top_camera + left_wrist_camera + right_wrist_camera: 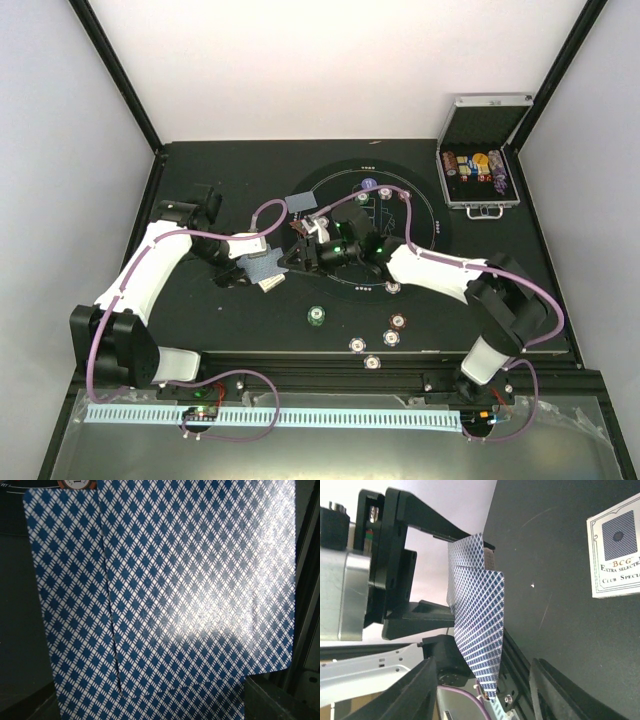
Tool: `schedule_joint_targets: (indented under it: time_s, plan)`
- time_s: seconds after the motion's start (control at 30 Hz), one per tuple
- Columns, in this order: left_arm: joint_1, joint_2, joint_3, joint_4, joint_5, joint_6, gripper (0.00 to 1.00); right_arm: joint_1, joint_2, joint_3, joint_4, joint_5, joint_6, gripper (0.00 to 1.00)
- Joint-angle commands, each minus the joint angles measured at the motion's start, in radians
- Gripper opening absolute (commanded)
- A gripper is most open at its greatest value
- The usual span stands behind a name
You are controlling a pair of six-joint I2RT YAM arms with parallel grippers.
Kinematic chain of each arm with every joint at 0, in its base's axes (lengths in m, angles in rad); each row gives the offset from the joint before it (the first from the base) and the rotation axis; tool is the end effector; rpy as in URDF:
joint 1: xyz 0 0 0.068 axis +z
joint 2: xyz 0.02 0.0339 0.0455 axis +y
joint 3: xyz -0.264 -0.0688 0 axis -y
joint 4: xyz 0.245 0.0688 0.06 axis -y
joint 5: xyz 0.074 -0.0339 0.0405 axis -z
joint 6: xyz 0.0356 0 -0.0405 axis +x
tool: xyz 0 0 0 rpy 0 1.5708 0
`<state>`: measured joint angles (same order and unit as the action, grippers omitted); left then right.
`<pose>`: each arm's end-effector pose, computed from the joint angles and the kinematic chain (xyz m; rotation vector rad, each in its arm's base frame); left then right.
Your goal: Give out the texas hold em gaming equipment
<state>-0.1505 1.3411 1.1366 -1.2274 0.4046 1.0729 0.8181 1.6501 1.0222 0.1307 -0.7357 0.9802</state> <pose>0.2221 -0.0479 0.2739 1.6450 2.2754 -0.4288 0.2305 0.2810 0.2334 -0.3594 2.4717 1.7179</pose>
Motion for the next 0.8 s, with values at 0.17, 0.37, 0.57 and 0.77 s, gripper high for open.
schedule_joint_targets:
  time_s: [0.17, 0.37, 0.57, 0.77]
  plan:
    - [0.004, -0.014, 0.034, -0.016, 0.027, 0.011, 0.01, 0.025, 0.046, 0.038, 0.023, -0.016, 0.005, 0.34]
    - [0.005, -0.014, 0.034, -0.015, 0.026, 0.014, 0.01, 0.025, 0.031, 0.038, 0.007, -0.007, -0.003, 0.13]
    - [0.005, -0.011, 0.032, -0.011, 0.022, 0.013, 0.02, 0.025, 0.009, 0.024, -0.003, -0.008, -0.003, 0.02]
    - [0.004, -0.013, 0.034, -0.011, 0.020, 0.014, 0.02, 0.023, -0.024, -0.002, 0.001, -0.007, 0.003, 0.01]
